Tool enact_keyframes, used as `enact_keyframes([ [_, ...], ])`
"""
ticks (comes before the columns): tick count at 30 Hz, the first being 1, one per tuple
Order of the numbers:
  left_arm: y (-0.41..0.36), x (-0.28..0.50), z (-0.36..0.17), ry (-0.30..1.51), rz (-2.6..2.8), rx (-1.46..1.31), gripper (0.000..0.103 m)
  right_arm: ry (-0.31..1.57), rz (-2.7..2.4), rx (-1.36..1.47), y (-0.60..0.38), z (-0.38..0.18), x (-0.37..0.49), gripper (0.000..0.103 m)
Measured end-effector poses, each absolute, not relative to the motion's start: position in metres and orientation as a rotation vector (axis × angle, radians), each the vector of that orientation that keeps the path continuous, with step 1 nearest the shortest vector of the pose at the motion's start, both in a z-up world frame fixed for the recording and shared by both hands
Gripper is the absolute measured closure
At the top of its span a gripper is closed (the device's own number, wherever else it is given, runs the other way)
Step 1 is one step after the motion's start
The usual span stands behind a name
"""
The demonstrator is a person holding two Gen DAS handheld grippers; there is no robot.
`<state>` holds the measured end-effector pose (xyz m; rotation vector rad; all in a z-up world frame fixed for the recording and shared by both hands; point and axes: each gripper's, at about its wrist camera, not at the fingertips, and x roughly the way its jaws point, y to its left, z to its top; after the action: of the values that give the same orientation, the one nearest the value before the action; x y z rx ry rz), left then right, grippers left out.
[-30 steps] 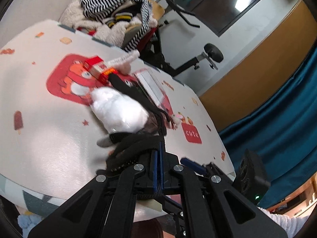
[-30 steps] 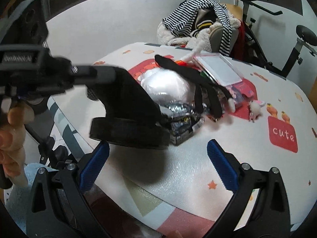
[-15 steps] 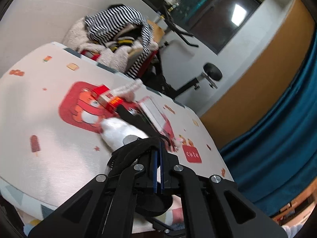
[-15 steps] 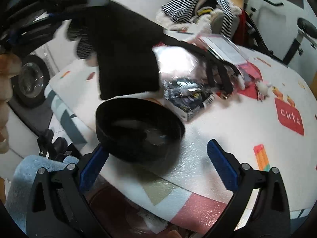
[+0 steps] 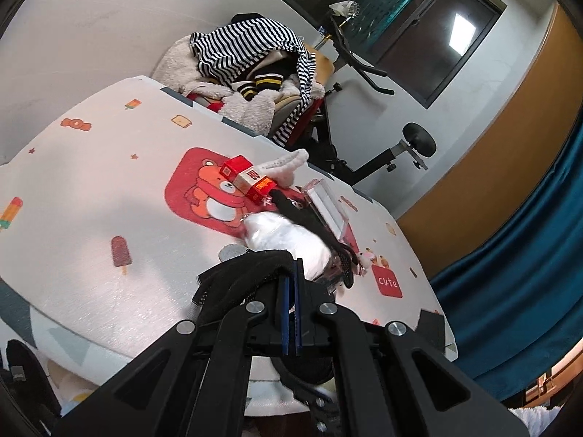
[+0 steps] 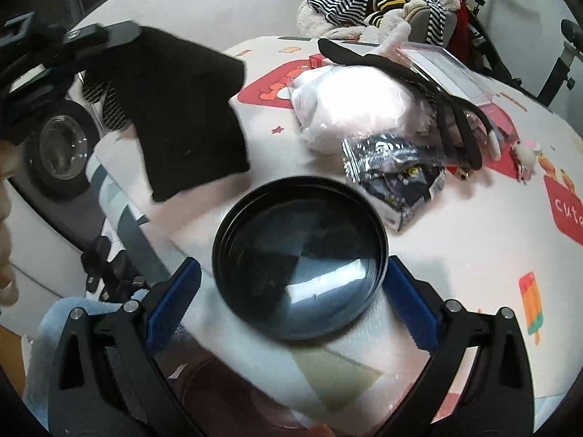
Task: Collect trash
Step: 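Carry the black lid with the right gripper toward the brown bin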
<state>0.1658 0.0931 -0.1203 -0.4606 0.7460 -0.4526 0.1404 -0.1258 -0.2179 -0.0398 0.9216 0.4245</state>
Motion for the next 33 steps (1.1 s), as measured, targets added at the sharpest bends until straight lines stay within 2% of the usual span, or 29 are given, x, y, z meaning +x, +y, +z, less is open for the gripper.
enact_keyframes([
  [7,0.096,0.149,-0.115,0.752,-0.467,-0.429,0.101,0.91,0.374,-0.127,-0.119,-0.223,0.147,0.006],
  [10,0.096,0.142,-0.114,0.762,-0.476,-0.422,0.101,0.904,0.379,-0.126,-0.123,-0.223,0.142,0.011],
  [20,0.083,0.099,-0.118,0.819,-0.572,-0.414,0.101,0.817,0.426,0.06,-0.181,-0.192,0.086,0.011],
  [26,0.047,0.062,-0.136,0.904,-0.655,-0.319,0.101,0.751,0.382,0.118,-0.216,-0.178,0.045,0.011],
  [33,0.004,0.043,-0.183,1.074,-0.705,-0.216,0.101,0.72,0.336,0.175,-0.243,-0.175,0.017,0.011],
])
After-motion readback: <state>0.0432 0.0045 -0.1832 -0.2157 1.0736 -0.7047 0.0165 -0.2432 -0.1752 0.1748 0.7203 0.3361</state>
